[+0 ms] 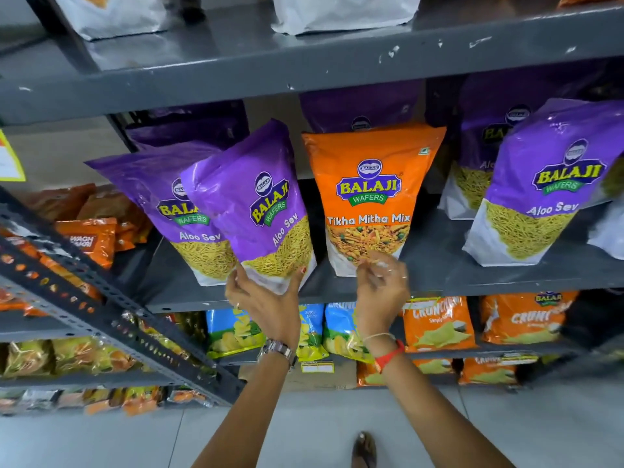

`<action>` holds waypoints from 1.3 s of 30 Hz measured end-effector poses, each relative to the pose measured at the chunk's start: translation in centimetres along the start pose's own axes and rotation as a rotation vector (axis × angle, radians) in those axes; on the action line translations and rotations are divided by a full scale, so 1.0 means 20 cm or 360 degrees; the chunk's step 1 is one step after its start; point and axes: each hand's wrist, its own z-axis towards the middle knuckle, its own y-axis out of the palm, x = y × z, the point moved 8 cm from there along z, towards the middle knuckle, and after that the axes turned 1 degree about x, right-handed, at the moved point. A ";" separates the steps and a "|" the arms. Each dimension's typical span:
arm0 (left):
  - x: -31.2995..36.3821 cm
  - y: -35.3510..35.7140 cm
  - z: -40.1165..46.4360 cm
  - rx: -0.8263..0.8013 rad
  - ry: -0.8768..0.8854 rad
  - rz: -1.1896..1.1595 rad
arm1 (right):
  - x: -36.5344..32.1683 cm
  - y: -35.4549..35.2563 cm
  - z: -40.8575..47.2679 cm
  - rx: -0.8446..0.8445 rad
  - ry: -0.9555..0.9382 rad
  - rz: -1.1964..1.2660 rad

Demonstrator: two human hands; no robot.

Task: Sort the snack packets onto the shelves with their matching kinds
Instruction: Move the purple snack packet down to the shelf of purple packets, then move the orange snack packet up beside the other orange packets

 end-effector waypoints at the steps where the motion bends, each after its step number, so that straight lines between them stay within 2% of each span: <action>1: 0.03 -0.01 -0.04 0.0050 0.0052 -0.0071 | 0.00 -0.04 0.05 0.0079 -0.0004 -0.0053; 3: 0.08 0.01 -0.11 0.0094 0.0134 -0.0182 | 0.04 -0.09 0.13 0.0121 0.0064 -0.0200; 7: 0.16 0.11 -0.14 0.0030 0.0191 -0.0290 | 0.11 -0.08 0.23 -0.0071 0.0183 -0.0372; 13: 0.12 0.12 -0.07 0.0030 0.0133 -0.0266 | 0.16 -0.04 0.30 -0.0253 0.0311 -0.0374; 24: -0.02 0.09 0.06 -0.0107 0.0139 -0.0235 | 0.22 0.00 0.29 -0.0333 0.0332 -0.0369; 29: 0.01 0.07 0.08 -0.0183 0.0170 -0.0333 | 0.22 0.00 0.29 -0.0353 0.0318 -0.0377; 33: 0.00 -0.03 -0.01 0.0043 0.0151 -0.0458 | 0.22 0.00 0.29 -0.0378 0.0325 -0.0392; 35: 0.08 -0.04 -0.12 0.0091 0.0339 -0.0451 | 0.22 0.00 0.30 -0.0402 0.0316 -0.0372; 37: 0.18 0.06 -0.21 -0.0172 0.0496 -0.0484 | 0.22 0.00 0.32 -0.0443 0.0301 -0.0341; 39: 0.23 0.24 -0.24 -0.0592 0.0418 -0.0524 | 0.22 0.01 0.33 -0.0507 0.0291 -0.0324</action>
